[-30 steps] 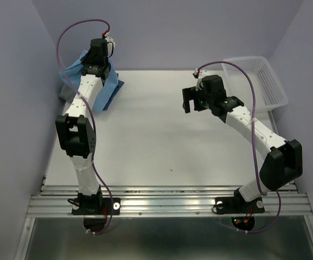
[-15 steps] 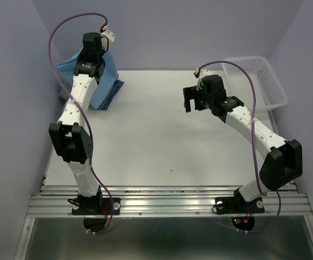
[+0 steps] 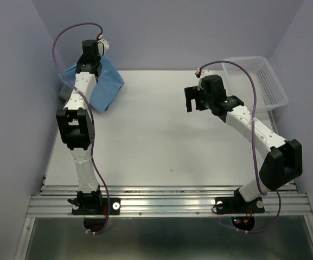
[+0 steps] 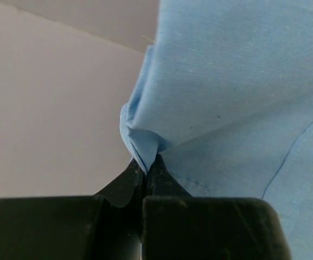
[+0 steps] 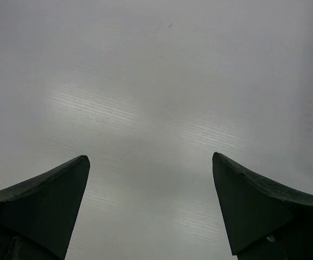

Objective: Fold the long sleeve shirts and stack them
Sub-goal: Neatly place the folded shirt to the corner

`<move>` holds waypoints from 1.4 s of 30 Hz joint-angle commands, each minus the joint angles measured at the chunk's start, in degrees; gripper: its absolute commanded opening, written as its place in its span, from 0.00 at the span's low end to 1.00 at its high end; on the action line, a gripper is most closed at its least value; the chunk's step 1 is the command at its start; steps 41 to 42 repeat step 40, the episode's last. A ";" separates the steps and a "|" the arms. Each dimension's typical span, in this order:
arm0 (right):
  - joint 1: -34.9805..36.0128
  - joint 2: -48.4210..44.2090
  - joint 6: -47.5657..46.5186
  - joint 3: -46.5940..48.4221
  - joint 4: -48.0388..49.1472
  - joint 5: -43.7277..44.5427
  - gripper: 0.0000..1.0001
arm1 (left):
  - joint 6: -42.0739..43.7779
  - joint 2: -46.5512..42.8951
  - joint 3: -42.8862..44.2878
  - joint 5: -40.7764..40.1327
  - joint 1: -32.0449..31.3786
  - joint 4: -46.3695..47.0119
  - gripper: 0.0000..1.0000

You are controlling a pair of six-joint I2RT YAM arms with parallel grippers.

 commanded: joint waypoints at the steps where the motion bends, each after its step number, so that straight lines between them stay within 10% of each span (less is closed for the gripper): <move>1: 0.14 0.04 1.33 3.77 -1.32 2.56 1.00 | 0.77 2.57 4.37 -4.13 1.65 10.71 0.00; 5: 0.14 -0.22 2.74 4.65 -2.90 4.57 1.00 | -1.06 9.51 8.83 -10.20 4.46 19.93 0.12; 6: 0.14 -0.31 3.00 4.74 -3.25 5.10 1.00 | -1.59 10.31 9.64 -12.30 5.24 20.92 0.35; 7: 0.14 -0.32 3.35 4.74 -3.95 5.72 1.00 | -1.95 11.62 10.60 -13.28 5.51 21.62 0.94; 8: 0.14 -0.58 3.79 4.74 -4.31 6.42 1.00 | -2.12 12.07 11.92 -14.34 5.78 22.32 0.99; 12: 0.14 -2.33 8.61 3.78 -5.02 13.26 1.00 | -3.86 11.11 12.89 -19.26 5.87 24.28 0.99; 17: 0.14 -5.32 15.04 -0.43 -2.56 20.39 1.00 | -26.43 3.84 22.13 -10.32 5.52 -1.27 0.99; 25: -12.42 -11.03 25.68 -17.56 2.98 19.50 1.00 | -64.07 -29.38 -29.85 8.40 0.09 3.85 0.99; 29: -13.22 -19.70 26.56 -29.23 10.59 20.85 1.00 | -66.64 -42.73 -52.70 -0.71 -11.60 11.42 0.99; 42: -13.22 -32.83 22.69 -40.08 22.76 18.21 1.00 | -72.60 -59.37 -70.94 -17.12 -18.04 18.10 0.99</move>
